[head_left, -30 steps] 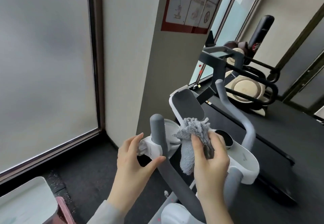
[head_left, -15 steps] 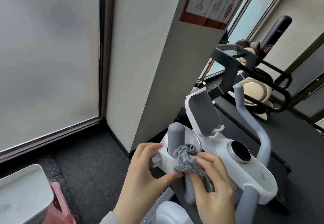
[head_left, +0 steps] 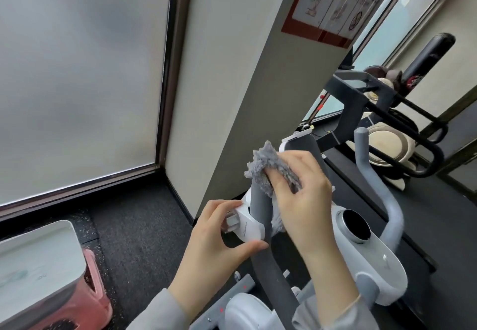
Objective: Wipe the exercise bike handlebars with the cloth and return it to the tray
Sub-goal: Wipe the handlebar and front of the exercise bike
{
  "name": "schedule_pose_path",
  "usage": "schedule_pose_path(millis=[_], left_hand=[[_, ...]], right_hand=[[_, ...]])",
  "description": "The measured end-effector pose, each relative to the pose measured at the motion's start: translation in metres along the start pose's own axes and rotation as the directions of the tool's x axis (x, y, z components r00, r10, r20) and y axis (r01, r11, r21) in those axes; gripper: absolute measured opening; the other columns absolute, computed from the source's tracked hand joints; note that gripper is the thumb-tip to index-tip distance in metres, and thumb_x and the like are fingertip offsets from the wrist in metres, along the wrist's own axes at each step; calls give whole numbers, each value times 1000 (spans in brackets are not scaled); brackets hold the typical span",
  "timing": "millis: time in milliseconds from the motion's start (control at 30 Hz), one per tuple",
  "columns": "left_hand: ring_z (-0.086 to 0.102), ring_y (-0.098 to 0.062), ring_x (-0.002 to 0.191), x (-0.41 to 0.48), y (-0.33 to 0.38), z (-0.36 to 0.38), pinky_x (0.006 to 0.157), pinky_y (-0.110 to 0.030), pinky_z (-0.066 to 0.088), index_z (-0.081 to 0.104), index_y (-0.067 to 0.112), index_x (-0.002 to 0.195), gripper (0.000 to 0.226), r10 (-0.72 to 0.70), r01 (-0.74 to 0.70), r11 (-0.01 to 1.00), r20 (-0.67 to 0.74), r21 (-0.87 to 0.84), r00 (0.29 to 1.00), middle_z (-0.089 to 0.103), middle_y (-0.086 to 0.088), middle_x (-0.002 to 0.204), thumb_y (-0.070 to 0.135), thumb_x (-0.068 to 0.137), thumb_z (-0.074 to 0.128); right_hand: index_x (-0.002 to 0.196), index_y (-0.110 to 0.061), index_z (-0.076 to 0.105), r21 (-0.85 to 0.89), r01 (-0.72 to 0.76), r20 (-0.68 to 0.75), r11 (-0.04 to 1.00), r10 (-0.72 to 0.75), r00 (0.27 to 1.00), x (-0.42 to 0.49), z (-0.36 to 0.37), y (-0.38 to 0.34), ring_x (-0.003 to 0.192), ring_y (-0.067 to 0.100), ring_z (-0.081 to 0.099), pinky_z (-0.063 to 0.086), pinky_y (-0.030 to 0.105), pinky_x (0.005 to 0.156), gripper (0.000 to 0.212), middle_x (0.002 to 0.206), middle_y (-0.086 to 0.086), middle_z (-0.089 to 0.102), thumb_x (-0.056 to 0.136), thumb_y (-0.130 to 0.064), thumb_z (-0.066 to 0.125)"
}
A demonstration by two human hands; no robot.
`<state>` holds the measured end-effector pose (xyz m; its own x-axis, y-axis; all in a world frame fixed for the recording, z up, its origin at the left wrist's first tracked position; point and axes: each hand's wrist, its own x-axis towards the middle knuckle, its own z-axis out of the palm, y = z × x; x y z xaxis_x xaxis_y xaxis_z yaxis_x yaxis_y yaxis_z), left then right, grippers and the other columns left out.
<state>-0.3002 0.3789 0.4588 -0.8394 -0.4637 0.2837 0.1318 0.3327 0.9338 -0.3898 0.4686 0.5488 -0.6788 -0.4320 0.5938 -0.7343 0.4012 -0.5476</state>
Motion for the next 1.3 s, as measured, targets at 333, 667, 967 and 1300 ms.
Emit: schedule_pose_path(millis=[333, 667, 967, 1300], left_hand=[[50, 5, 101, 0, 0, -2, 81, 1, 36, 58, 27, 114, 65, -8, 8, 1000, 2, -9, 1000, 53, 19, 107, 42, 56, 82], [48, 8, 103, 0, 1, -2, 82, 0, 36, 58, 25, 116, 66, -4, 4, 1000, 11, -19, 1000, 53, 15, 108, 41, 57, 82], [49, 4, 101, 1, 2, -2, 80, 1, 35, 59, 26, 115, 66, -26, 27, 999, 21, -31, 999, 54, 15, 107, 40, 55, 83], [50, 2, 93, 1, -2, -1, 78, -1, 36, 57, 32, 111, 64, -53, 55, 996, 28, -73, 998, 51, 17, 106, 45, 55, 83]], right_hand=[[95, -21, 67, 259, -309, 189, 915, 266, 945, -25, -17, 35, 88, 18, 65, 54, 39, 80, 9, 91, 8, 68, 90, -25, 61], [95, -21, 72, 325, -322, 423, 889, 168, 891, 38, -10, 26, 85, 4, 67, 51, 16, 75, 18, 86, -9, 74, 88, -8, 61], [97, -18, 71, 480, -600, 504, 640, 359, 786, -8, -12, 45, 87, 19, 68, 56, 29, 72, 22, 90, 5, 74, 79, -25, 61], [94, -32, 70, 104, 46, -81, 994, -37, 996, -28, -38, -1, 97, 5, 61, 48, 20, 87, 13, 97, -7, 66, 86, -22, 66]])
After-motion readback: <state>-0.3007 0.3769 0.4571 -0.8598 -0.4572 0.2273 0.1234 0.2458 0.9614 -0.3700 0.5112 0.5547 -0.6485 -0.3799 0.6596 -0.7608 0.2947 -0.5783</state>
